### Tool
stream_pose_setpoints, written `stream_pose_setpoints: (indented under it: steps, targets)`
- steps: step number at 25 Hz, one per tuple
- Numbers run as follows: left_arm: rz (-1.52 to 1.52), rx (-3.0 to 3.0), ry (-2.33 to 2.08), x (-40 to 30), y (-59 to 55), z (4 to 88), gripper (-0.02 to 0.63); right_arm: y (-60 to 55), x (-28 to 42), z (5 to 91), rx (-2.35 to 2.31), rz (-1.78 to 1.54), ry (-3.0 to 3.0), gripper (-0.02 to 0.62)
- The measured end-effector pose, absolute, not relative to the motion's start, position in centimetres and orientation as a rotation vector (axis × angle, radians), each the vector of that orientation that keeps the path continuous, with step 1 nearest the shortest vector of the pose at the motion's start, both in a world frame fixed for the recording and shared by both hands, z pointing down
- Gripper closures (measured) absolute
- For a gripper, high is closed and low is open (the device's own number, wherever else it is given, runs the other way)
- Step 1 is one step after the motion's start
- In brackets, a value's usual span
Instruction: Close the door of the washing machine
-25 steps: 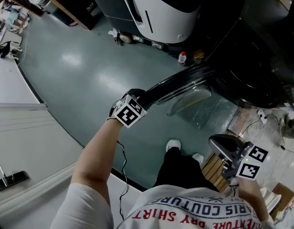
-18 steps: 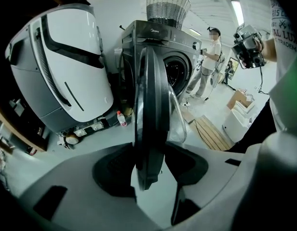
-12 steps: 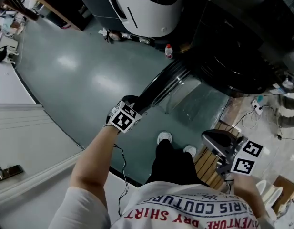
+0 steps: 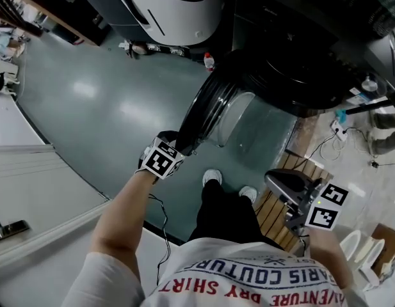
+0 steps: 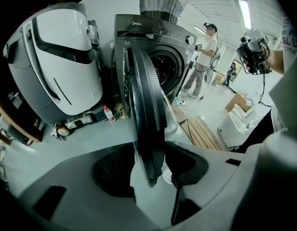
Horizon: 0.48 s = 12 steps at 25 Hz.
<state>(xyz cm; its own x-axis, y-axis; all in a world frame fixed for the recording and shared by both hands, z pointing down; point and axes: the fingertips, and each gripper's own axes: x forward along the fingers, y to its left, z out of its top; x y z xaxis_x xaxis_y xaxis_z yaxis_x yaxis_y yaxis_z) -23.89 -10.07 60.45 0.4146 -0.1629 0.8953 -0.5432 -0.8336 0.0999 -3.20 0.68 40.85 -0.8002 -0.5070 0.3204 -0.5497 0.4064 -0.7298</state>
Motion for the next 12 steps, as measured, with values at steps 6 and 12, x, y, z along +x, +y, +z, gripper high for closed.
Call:
stream_pose_setpoints:
  steps: [6, 12]
  targets:
    - [1.445, 2.291, -0.583, -21.6, -8.0, 60.4, 0.406, 2.2, -1.5, 40.8, 1.007, 1.392, -2.617, 0.572]
    - [1.454, 2.284, -0.578, -18.8, -6.0, 60.3, 0.443, 3.7, 0.5, 40.2, 1.045, 1.385, -2.629, 0.572]
